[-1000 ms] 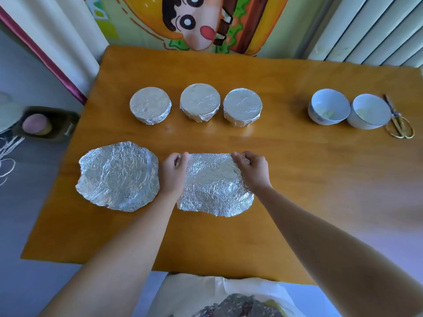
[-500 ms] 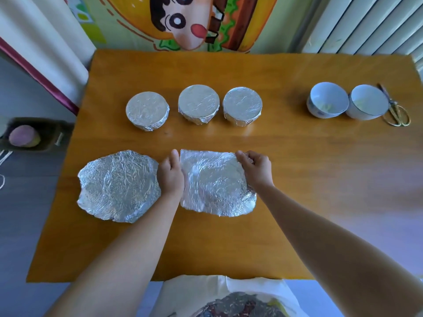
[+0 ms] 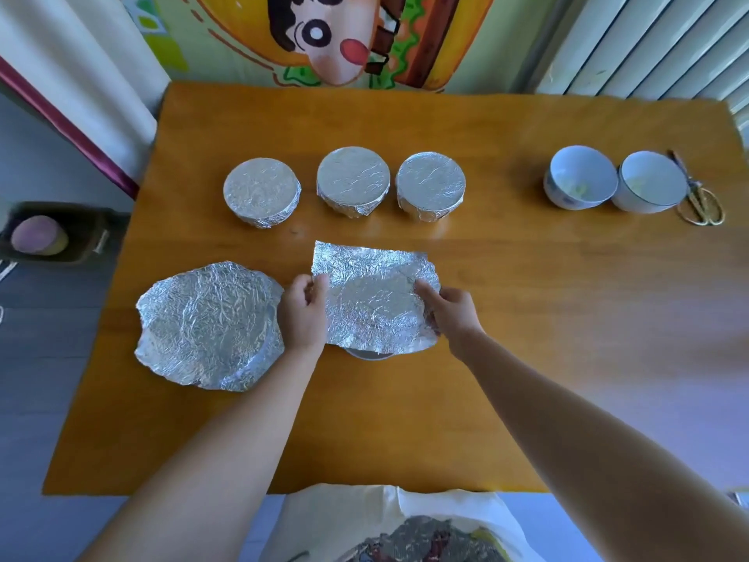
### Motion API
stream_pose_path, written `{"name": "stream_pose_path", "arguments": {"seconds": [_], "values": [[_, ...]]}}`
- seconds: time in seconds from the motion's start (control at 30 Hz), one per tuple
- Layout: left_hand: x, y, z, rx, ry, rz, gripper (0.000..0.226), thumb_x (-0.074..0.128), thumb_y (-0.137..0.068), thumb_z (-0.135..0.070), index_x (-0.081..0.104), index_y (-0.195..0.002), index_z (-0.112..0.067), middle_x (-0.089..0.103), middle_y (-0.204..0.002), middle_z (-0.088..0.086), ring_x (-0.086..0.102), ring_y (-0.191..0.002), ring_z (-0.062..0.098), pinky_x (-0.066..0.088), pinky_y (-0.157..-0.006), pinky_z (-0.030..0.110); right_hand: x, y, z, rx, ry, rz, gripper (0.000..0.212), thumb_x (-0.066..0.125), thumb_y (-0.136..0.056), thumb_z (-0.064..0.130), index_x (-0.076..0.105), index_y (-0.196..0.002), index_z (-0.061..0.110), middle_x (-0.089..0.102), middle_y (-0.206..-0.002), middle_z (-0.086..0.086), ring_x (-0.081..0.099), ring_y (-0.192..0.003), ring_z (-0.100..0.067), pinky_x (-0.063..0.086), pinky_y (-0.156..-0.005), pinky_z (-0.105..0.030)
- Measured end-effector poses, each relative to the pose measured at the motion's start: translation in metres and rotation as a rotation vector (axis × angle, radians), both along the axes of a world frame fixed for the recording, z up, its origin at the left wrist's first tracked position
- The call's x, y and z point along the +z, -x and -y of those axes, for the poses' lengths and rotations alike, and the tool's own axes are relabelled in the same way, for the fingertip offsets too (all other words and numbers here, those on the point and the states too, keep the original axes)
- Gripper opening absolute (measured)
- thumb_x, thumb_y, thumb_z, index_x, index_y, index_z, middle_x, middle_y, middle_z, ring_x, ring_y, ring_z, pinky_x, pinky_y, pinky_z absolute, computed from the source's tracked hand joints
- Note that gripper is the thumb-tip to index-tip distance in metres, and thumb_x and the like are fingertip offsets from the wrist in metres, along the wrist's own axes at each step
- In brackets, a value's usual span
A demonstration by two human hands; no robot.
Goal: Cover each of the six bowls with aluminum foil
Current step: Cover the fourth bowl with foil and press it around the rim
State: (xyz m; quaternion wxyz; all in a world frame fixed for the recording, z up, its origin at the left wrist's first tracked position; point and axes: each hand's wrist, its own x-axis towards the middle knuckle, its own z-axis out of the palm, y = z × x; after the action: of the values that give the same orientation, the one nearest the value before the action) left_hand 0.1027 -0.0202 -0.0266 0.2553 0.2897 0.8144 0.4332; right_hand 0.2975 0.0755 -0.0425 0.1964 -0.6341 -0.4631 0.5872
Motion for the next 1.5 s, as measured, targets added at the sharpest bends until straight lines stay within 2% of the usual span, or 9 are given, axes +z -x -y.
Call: {"name": "stream_pose_path", "arguments": {"seconds": [0.07, 0.13, 0.3, 0.43, 0.57, 0.73, 0.87, 1.27, 1.5], "values": [[0.002, -0.003, -0.001, 0.017, 0.022, -0.067, 0.032, 0.055, -0.101, -0.027, 0.051, -0.076, -0.009, 0.043, -0.059, -0.004, 0.037, -0.054, 0.01, 0.027, -0.051, 0.026, -0.002, 0.002, 0.002, -0.032, -0.083, 0.057, 0.051, 0.072, -0.085, 0.044, 0.059, -0.073, -0.004, 0.057, -0.064, -0.009, 0.051, -0.058, -0.018, 0.039, -0.056, -0.029], [0.003, -0.005, 0.0, 0.033, 0.033, -0.107, 0.032, 0.055, -0.102, -0.028, 0.052, -0.077, -0.009, 0.044, -0.059, -0.004, 0.039, -0.054, 0.009, 0.025, -0.048, 0.021, 0.002, 0.004, 0.002, -0.026, -0.163, 0.109, 0.05, 0.069, -0.087, 0.043, 0.06, -0.075, -0.005, 0.056, -0.06, -0.006, 0.047, -0.055, -0.016, 0.036, -0.053, -0.027], [-0.004, -0.001, 0.005, 0.03, 0.059, -0.162, 0.033, 0.053, -0.102, -0.028, 0.05, -0.075, -0.01, 0.043, -0.058, -0.006, 0.038, -0.053, 0.009, 0.026, -0.05, 0.027, 0.002, 0.008, 0.002, 0.033, -0.292, 0.228, 0.06, 0.066, -0.088, 0.048, 0.053, -0.072, -0.008, 0.047, -0.059, -0.015, 0.036, -0.058, -0.019, 0.028, -0.054, -0.034], [-0.012, 0.0, 0.011, 0.018, 0.089, -0.195, 0.033, 0.052, -0.103, -0.03, 0.05, -0.076, -0.011, 0.043, -0.057, -0.006, 0.038, -0.054, 0.016, 0.026, -0.051, 0.03, -0.005, 0.008, 0.01, 0.052, -0.305, 0.268, 0.055, 0.065, -0.087, 0.05, 0.06, -0.074, -0.003, 0.057, -0.063, -0.022, 0.038, -0.058, -0.019, 0.033, -0.053, -0.036], [-0.018, -0.002, 0.017, 0.002, 0.074, -0.177, 0.035, 0.051, -0.103, -0.03, 0.048, -0.074, -0.011, 0.043, -0.056, -0.003, 0.038, -0.053, 0.019, 0.024, -0.051, 0.034, -0.003, 0.006, 0.016, 0.044, -0.314, 0.26, 0.062, 0.065, -0.087, 0.05, 0.045, -0.066, -0.004, 0.038, -0.057, -0.01, 0.03, -0.058, -0.019, 0.024, -0.055, -0.035], [-0.019, -0.006, 0.017, 0.029, 0.071, -0.192, 0.034, 0.048, -0.105, -0.03, 0.045, -0.076, -0.012, 0.041, -0.056, -0.006, 0.037, -0.051, 0.014, 0.022, -0.049, 0.033, 0.003, 0.005, 0.021, -0.008, -0.201, 0.174, 0.067, 0.057, -0.078, 0.072, 0.04, -0.063, 0.01, 0.038, -0.057, -0.006, 0.037, -0.055, -0.018, 0.031, -0.054, -0.032], [-0.023, -0.009, 0.018, 0.029, 0.095, -0.233, 0.032, 0.048, -0.105, -0.03, 0.047, -0.079, -0.01, 0.041, -0.057, -0.005, 0.037, -0.052, 0.016, 0.022, -0.047, 0.03, 0.001, 0.007, 0.024, 0.001, -0.243, 0.314, 0.056, 0.054, -0.094, 0.052, 0.033, -0.058, 0.014, 0.042, -0.054, -0.01, 0.035, -0.057, -0.023, 0.027, -0.054, -0.034], [-0.029, -0.011, 0.028, 0.029, 0.155, -0.249, 0.031, 0.047, -0.105, -0.03, 0.047, -0.081, -0.01, 0.039, -0.056, -0.007, 0.039, -0.056, 0.022, 0.019, -0.047, 0.029, 0.0, 0.011, 0.031, 0.067, -0.269, 0.49, 0.055, 0.051, -0.097, 0.048, 0.032, -0.058, 0.013, 0.04, -0.054, -0.002, 0.033, -0.062, -0.029, 0.022, -0.049, -0.03], [-0.031, -0.004, 0.028, 0.043, 0.263, -0.217, 0.034, 0.041, -0.105, -0.039, 0.051, -0.088, -0.012, 0.051, -0.064, -0.003, 0.053, -0.065, 0.028, 0.03, -0.054, 0.033, -0.002, 0.011, 0.029, 0.055, -0.268, 0.513, 0.054, 0.05, -0.098, 0.046, 0.031, -0.059, 0.014, 0.039, -0.054, -0.002, 0.033, -0.063, -0.03, 0.024, -0.053, -0.035]]}}
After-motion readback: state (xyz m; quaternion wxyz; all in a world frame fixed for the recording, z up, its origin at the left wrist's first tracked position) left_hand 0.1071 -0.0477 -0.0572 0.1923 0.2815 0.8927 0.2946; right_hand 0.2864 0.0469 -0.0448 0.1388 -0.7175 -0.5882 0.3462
